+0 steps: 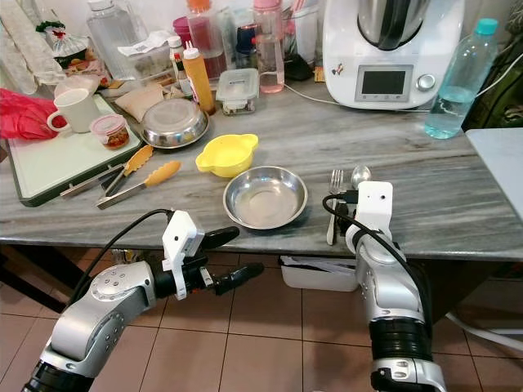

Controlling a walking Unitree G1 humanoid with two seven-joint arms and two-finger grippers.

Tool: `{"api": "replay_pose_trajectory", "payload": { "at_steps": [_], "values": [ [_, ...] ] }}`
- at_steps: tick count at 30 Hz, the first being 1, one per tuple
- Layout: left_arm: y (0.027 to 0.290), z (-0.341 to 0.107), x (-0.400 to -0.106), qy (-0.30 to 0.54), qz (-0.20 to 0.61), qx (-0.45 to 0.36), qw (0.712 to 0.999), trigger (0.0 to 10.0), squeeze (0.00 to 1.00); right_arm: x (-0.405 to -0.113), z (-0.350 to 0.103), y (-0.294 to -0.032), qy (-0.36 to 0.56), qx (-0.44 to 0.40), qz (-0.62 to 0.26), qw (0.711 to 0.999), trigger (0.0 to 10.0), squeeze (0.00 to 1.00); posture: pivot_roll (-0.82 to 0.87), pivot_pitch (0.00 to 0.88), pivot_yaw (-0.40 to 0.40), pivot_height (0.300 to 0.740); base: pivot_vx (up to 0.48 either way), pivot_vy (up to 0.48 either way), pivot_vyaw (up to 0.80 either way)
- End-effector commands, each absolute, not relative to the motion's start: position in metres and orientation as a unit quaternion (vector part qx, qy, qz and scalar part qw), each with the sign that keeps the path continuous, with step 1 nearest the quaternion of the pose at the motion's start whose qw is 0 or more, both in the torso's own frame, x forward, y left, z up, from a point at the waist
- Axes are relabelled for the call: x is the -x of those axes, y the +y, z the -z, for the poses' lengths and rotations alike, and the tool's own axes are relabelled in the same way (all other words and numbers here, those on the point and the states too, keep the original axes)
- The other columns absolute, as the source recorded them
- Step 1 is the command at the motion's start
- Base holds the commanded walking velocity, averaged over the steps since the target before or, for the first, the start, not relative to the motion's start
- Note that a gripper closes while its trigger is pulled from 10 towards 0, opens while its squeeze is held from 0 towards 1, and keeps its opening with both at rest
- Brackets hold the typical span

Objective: Setting the table

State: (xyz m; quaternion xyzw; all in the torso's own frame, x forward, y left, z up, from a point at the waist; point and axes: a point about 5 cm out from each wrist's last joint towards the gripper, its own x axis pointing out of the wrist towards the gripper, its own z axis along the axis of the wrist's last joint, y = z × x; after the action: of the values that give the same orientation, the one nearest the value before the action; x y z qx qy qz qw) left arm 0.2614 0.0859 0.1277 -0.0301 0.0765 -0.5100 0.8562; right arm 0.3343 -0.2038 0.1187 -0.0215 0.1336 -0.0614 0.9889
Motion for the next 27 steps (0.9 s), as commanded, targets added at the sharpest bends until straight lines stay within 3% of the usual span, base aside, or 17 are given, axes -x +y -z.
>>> {"api": "replay_pose_trajectory", "payload": {
  "at_steps": [1, 19, 27],
  "values": [
    [0.088, -0.129, -0.261, 0.077, 0.507, 0.024, 0.858, 10.0, 0.00, -0.334, -0.126, -0.201, 0.113, 0.030, 0.060, 0.991, 10.0, 1.00, -0.10, 0.083, 0.116, 0.740, 0.000, 0.000, 0.00],
    [0.088, -0.129, -0.263, 0.075, 0.503, 0.024, 0.861, 10.0, 0.00, -0.332, -0.177, -0.183, -0.052, 0.074, 0.042, 0.995, 10.0, 1.00, -0.10, 0.072, 0.116, 0.740, 0.000, 0.000, 0.00],
    [0.087, -0.129, -0.267, 0.068, 0.488, 0.033, 0.870, 10.0, 0.00, -0.303, -0.187, -0.183, -0.122, 0.142, 0.086, 0.979, 10.0, 1.00, -0.10, 0.034, 0.082, 0.740, 0.000, 0.000, 0.00]
  ]
}}
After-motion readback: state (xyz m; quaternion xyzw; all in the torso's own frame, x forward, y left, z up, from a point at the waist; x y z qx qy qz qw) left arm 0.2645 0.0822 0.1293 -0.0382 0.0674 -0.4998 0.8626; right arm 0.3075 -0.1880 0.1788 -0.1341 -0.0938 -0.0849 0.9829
